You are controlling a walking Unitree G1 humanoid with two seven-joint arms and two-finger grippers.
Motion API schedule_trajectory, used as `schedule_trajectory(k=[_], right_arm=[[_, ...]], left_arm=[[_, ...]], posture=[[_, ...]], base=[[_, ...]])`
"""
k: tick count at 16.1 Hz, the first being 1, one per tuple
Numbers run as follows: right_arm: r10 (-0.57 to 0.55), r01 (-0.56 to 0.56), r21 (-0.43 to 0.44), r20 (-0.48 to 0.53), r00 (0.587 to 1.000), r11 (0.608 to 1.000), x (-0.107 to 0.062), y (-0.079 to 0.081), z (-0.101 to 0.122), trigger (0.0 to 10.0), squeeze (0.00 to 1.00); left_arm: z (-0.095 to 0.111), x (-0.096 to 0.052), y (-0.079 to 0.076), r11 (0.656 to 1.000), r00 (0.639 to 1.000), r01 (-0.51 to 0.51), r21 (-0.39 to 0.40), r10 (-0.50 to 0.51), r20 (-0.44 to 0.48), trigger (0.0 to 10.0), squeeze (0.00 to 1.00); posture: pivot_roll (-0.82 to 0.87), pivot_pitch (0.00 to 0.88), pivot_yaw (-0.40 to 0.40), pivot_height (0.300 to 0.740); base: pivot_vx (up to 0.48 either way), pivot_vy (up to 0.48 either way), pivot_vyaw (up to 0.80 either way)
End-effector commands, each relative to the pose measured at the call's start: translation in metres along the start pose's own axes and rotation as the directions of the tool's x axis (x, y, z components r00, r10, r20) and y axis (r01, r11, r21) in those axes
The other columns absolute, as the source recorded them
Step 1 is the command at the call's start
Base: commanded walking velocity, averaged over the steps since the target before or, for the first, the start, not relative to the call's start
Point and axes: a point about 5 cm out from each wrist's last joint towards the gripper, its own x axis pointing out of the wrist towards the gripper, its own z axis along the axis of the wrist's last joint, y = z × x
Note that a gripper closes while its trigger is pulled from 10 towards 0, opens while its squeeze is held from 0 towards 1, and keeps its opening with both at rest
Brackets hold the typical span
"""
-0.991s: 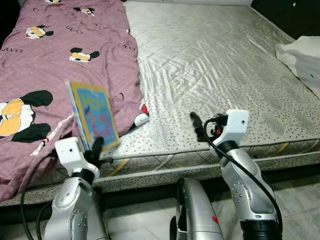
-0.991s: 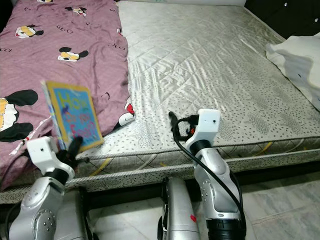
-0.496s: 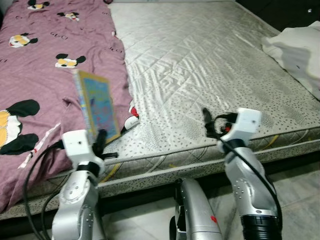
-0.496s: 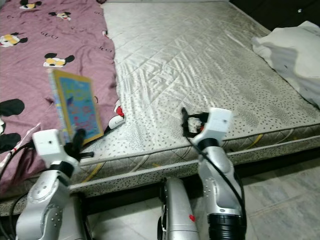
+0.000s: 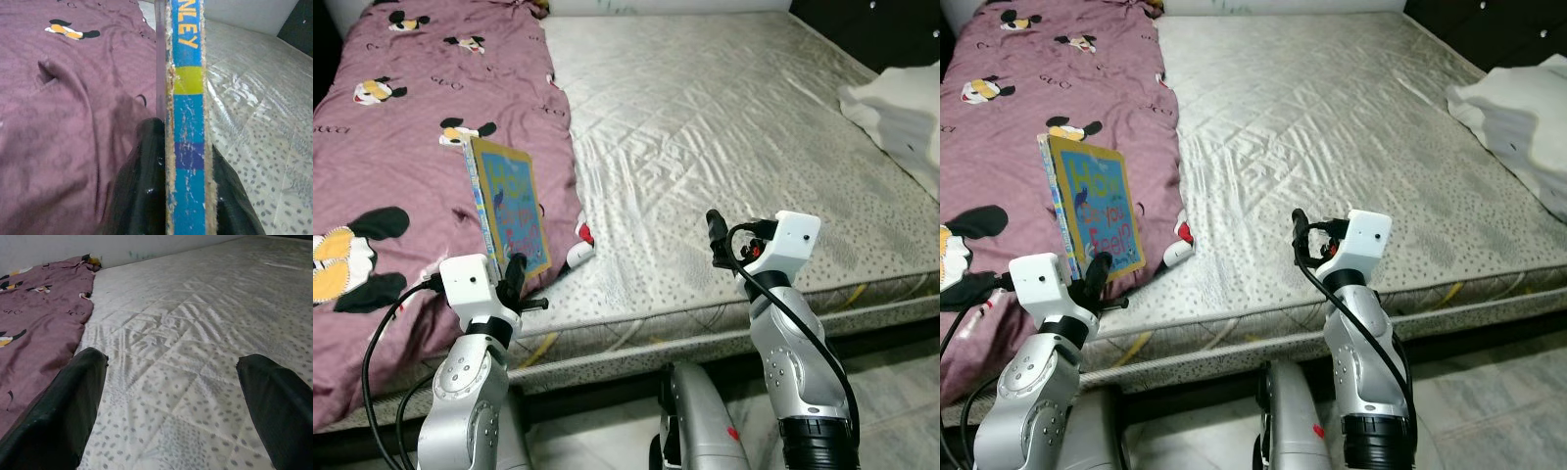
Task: Clean up the room
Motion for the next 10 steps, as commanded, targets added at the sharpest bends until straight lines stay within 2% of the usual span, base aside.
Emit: schedule_trajectory(k=[1, 10], right_arm=[[0.008, -0.008, -0.015, 0.008, 1.000, 1.000, 0.0016, 0.0003, 0.0017, 10.0, 0.00], [0.004, -0.003, -0.036, 0.019, 1.000, 0.999, 0.0038, -0.0028, 0.0025, 10.0, 0.00]], left_arm=[[0.0094, 0.0015, -0.0069, 1.000, 0.999, 0.025, 0.003, -0.025, 0.044, 10.0, 0.00], [0.0110, 0.0053, -0.0129, 0.999, 0.998, 0.043, 0.005, -0.043, 0.053, 10.0, 0.00]], posture=[[-0.03, 0.078, -0.031, 0.605], [-0.03, 0.061, -0.032, 0.701]], base=[[0.000, 0.000, 0.00], [0.000, 0.000, 0.00]])
